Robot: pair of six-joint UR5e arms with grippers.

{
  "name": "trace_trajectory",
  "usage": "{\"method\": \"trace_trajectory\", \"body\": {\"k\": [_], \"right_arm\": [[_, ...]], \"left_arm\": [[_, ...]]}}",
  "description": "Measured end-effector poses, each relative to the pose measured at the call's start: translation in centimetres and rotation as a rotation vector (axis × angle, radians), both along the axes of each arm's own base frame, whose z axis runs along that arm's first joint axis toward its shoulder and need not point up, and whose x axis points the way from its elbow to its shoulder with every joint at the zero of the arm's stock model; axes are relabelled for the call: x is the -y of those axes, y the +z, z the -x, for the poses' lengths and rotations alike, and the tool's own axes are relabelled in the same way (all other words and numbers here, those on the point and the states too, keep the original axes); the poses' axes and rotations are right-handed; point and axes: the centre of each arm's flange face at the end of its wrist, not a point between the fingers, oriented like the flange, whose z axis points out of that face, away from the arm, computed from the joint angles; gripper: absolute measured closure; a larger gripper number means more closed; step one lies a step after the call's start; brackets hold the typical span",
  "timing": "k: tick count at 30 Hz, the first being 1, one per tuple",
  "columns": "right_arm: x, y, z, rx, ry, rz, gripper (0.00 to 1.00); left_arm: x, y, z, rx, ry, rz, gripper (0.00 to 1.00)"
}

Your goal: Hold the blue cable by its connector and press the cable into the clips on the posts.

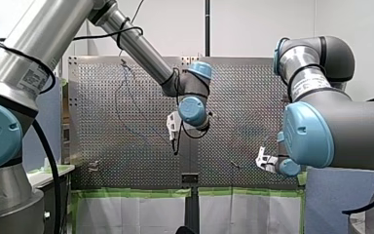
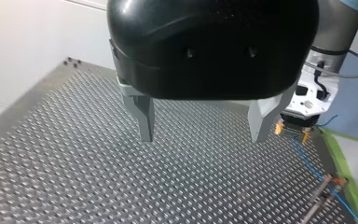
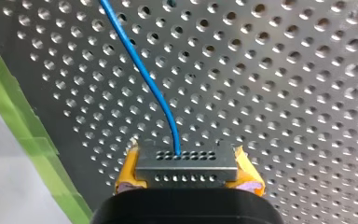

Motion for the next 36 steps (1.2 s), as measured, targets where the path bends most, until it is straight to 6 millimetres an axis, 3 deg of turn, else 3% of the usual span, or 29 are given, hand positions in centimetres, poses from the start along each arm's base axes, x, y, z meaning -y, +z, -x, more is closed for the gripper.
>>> {"method": "trace_trajectory", "body": {"k": [10,19,32,36], "right_arm": [[-0.6,4.0,0.1,-0.003,-0.032,0.029,1.0],[-0.7,8.8,-1.2,-0.011,-0.046,0.063,1.0],[-3.6,13.0,-2.4,-0.016,-0.055,0.087,1.0],[-4.5,14.4,-2.4,0.005,-0.058,0.098,1.0]], "left_arm": [[-2.0,2.0,1.3,0.048,0.008,0.078,0.0],[-3.8,3.5,2.6,0.093,0.015,0.139,0.0],[-6.8,5.5,4.1,0.149,0.018,0.273,0.0],[-7.7,5.3,4.5,0.158,0.023,0.292,0.0]]}}
